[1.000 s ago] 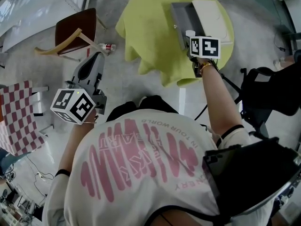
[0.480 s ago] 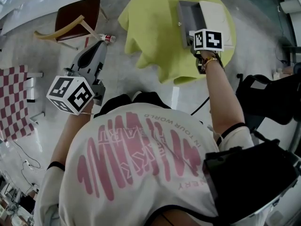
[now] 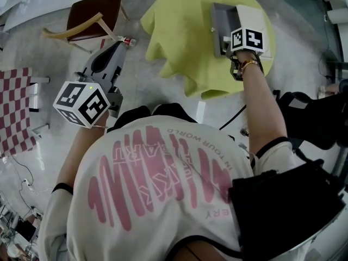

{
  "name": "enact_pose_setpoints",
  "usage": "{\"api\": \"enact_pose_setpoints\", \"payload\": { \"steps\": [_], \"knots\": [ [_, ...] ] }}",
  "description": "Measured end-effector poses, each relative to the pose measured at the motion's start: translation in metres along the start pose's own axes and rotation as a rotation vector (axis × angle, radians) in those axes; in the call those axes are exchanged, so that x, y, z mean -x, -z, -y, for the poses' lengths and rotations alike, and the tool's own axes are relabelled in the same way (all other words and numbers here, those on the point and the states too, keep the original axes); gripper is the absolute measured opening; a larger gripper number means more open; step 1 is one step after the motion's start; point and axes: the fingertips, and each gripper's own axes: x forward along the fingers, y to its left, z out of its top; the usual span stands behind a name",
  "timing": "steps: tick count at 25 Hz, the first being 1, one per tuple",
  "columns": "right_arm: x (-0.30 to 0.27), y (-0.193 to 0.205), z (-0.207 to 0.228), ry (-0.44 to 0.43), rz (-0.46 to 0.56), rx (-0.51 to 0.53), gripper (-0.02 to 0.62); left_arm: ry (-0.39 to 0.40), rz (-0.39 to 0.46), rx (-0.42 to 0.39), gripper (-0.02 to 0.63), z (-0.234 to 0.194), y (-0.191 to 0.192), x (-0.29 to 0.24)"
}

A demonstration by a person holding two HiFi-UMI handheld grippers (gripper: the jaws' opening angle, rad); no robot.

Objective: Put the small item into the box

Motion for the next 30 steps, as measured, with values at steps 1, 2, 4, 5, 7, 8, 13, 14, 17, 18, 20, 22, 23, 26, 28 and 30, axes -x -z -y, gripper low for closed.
{"api": "enact_pose_setpoints", "payload": {
  "steps": [1,2,4,5,7,8,13,14,17,18,20,22,23,26,28,30],
  "knots": [
    [-0.001,0.0,0.0,-0.003,-0.008,-0.005,0.164,-0.004,0.001,0.002,0.006,-0.002,0.0,0.0],
    [-0.003,-0.001,0.0,-0.003,-0.015,-0.006,0.164,-0.007,0.001,0.003,0.006,-0.005,-0.001,0.001],
    [-0.005,-0.004,0.003,0.01,-0.026,0.0,0.164,-0.012,0.004,0.008,0.006,-0.009,-0.001,0.0],
    [-0.006,-0.005,0.005,0.017,-0.028,0.002,0.164,-0.013,0.004,0.011,0.006,-0.011,-0.001,-0.001],
    [-0.008,-0.007,0.007,0.02,-0.031,-0.001,0.164,-0.012,0.001,0.016,0.006,-0.012,0.002,-0.002],
    [-0.009,-0.007,0.007,0.017,-0.034,-0.004,0.164,-0.011,0.0,0.017,0.006,-0.012,0.004,-0.002],
    [-0.015,-0.004,0.007,0.021,-0.06,-0.008,0.164,-0.014,-0.001,0.025,0.006,-0.016,0.004,-0.001],
    [-0.015,-0.003,0.007,0.022,-0.064,-0.012,0.164,-0.016,0.001,0.025,0.006,-0.017,0.003,0.0],
    [-0.015,-0.003,0.008,0.017,-0.069,-0.031,0.164,-0.025,0.006,0.026,0.006,-0.02,0.001,0.004],
    [-0.015,-0.003,0.009,0.012,-0.069,-0.042,0.164,-0.028,0.008,0.026,0.006,-0.021,0.001,0.005],
    [-0.015,-0.003,0.01,0.005,-0.073,-0.061,0.164,-0.032,0.01,0.028,0.006,-0.023,0.001,0.006],
    [-0.016,-0.002,0.01,0.004,-0.088,-0.064,0.164,-0.034,0.011,0.03,0.006,-0.023,0.0,0.006],
    [-0.017,-0.002,0.009,0.005,-0.097,-0.061,0.164,-0.034,0.012,0.029,0.006,-0.023,0.0,0.006],
    [-0.019,0.0,0.009,0.016,-0.116,-0.048,0.164,-0.034,0.013,0.031,0.006,-0.023,0.0,0.006],
    [-0.02,0.001,0.01,0.025,-0.124,-0.044,0.164,-0.036,0.013,0.032,0.006,-0.023,0.001,0.007],
    [-0.02,0.0,0.011,0.025,-0.126,-0.053,0.164,-0.041,0.011,0.021,0.006,-0.024,0.001,0.007]
  ]
}}
